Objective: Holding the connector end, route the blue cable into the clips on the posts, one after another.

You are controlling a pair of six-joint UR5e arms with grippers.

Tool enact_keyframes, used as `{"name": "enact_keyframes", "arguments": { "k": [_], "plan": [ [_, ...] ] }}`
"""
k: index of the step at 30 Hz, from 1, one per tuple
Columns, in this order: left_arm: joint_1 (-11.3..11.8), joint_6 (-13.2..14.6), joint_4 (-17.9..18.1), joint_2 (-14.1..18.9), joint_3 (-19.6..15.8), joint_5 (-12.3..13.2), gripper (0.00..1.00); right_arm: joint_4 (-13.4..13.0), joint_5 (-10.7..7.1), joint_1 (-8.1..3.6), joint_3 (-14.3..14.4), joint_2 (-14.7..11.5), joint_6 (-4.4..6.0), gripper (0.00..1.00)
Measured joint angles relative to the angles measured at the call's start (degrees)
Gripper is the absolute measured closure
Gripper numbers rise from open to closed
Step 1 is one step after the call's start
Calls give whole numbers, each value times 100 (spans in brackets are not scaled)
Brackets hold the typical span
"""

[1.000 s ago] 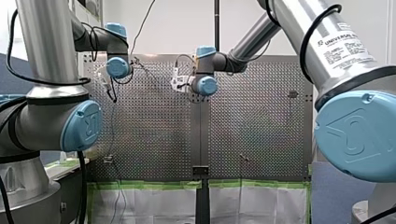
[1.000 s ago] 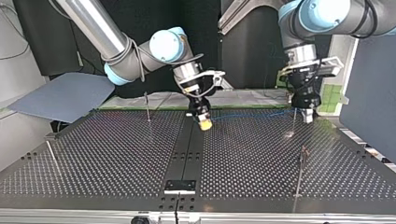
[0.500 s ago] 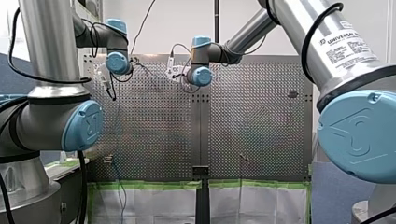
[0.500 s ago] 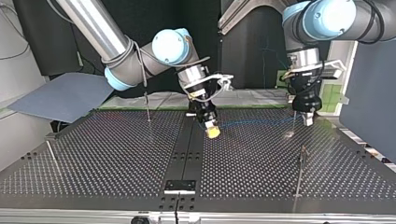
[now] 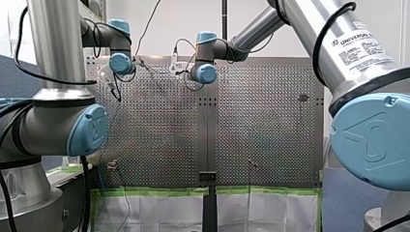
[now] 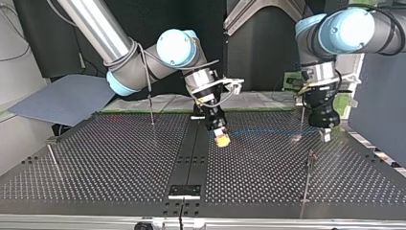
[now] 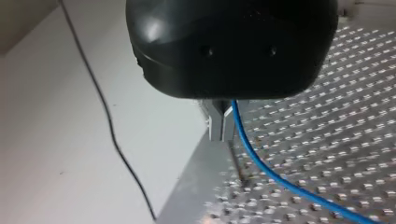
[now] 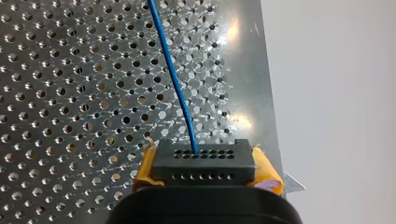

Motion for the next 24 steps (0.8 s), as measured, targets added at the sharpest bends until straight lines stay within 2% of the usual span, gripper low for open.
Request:
{"name": "enact_keyframes", "arguments": {
  "k": [4,8,12,24],
  "plan": [
    [80,-33,4,-92,178,72,100,-4,9,1,-45,4,14,100],
    [152,-71,6,-18,277,95,100,2,2,2,-123,10,19,100],
    [215,-101,6,33,302,132,100,16,-2,-1,-181,13,19,100],
    [358,-52,13,-53,306,477,100,56,-4,-50,-237,15,27,100]
  ]
}}
